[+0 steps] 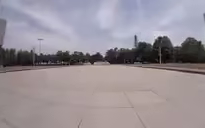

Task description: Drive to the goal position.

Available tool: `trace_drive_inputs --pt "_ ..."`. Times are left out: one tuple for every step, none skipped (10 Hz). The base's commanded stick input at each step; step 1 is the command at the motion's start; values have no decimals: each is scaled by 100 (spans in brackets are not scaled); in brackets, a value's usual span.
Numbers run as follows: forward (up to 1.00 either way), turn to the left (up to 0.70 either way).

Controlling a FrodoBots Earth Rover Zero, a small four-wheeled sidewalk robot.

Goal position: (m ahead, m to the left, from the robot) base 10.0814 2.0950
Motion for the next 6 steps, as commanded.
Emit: trace_drive_inputs --pt "100 0" --pt "100 0" --pt "100 0" --pt "100 0" --pt "100 0" --pt "100 2"
